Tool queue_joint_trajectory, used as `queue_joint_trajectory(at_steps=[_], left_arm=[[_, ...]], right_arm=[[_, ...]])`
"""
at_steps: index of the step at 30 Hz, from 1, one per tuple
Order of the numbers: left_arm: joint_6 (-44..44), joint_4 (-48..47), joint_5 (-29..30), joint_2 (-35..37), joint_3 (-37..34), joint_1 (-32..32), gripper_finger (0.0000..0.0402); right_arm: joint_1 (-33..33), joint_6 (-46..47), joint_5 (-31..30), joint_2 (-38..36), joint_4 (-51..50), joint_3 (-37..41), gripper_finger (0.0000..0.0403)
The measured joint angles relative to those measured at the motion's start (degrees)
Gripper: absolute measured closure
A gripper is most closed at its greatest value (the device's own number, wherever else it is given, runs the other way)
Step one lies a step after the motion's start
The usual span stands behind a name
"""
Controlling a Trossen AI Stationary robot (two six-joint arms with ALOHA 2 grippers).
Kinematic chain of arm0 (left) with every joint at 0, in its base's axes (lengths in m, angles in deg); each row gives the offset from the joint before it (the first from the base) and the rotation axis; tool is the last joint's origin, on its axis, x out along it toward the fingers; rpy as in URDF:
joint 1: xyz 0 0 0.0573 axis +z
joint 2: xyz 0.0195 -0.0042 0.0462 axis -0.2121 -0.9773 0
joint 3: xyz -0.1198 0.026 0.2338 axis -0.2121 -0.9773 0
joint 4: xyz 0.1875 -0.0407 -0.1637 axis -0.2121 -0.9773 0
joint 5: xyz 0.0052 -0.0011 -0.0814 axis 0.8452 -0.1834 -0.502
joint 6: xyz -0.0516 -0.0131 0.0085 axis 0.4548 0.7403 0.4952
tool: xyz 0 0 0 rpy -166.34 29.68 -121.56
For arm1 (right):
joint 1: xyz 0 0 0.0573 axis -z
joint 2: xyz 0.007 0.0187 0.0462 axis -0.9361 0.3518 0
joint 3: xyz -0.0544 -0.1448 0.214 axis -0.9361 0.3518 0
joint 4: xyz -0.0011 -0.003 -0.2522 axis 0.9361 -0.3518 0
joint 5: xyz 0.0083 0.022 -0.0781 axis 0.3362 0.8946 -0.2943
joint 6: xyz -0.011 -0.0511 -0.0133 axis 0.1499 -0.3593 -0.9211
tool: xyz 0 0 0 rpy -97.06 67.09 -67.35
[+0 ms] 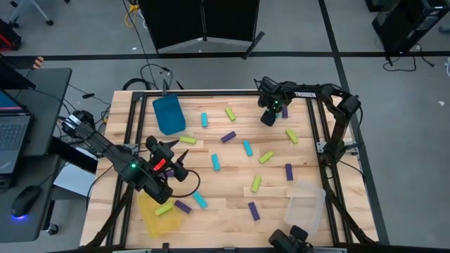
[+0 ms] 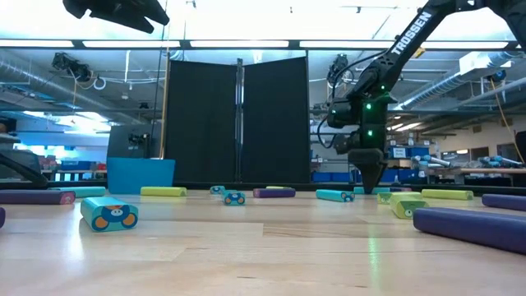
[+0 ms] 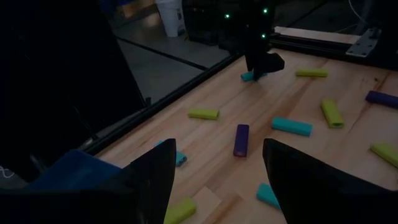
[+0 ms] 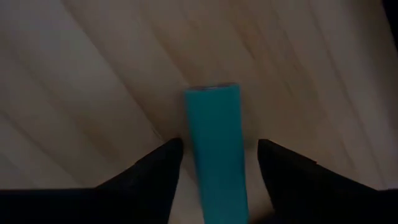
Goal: Sort blocks
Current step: Put the blue block into the blue bin
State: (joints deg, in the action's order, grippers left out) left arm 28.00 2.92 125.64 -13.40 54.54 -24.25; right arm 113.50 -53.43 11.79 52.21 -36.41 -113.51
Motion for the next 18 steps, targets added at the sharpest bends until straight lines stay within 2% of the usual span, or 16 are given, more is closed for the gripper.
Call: queue_joint_trajectory(at_steps=[8, 18], left_arm=[[0.0, 0.0, 0.5, 0.0, 0.0, 0.0, 0.0153], [0.0, 0.0, 0.8, 0.0, 0.0, 0.0, 0.0153]], right_arm=[[-0.2, -0.8, 0.3, 0.1, 0.0, 0.1, 0.0287], [-0.2, -0.9, 0.2, -0.2, 0.0, 0.2, 0.0289]])
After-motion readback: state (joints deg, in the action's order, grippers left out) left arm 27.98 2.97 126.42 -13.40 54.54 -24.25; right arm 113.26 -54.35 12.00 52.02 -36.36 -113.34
